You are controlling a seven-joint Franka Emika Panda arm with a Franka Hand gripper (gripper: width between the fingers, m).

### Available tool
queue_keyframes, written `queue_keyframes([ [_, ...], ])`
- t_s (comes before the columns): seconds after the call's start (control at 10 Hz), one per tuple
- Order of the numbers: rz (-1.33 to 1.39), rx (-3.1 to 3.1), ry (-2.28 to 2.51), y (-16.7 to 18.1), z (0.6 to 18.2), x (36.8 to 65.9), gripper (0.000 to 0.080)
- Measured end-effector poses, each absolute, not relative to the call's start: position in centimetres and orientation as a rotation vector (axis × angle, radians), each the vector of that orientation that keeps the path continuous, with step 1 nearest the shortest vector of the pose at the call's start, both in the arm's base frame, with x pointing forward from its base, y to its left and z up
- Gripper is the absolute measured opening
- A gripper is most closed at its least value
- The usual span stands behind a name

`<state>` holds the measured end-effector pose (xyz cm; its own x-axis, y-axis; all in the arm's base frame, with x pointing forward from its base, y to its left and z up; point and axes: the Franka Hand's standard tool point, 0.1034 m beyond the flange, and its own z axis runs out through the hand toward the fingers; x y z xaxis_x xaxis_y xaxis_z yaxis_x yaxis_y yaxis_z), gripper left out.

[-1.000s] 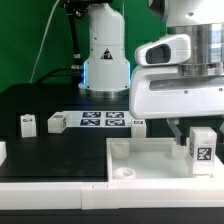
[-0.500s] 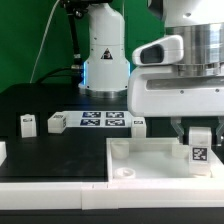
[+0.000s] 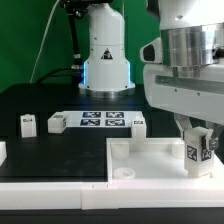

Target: Assemble one leg

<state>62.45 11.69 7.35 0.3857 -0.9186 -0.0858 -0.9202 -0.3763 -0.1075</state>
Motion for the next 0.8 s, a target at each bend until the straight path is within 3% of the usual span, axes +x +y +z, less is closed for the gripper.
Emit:
queue_keyframes([
  [0.4,0.050,-2.222,2.023,11.94,7.30,62.42,0.0291],
  [0.6,0.016,-2.362,1.845,11.77,7.43,62.71,0.0577],
  [0.7,0.020,-2.377,1.830,11.98,7.42,62.62,0.0577],
  [0.8,0.028,-2.463,1.725,12.09,7.47,62.54,0.0635],
])
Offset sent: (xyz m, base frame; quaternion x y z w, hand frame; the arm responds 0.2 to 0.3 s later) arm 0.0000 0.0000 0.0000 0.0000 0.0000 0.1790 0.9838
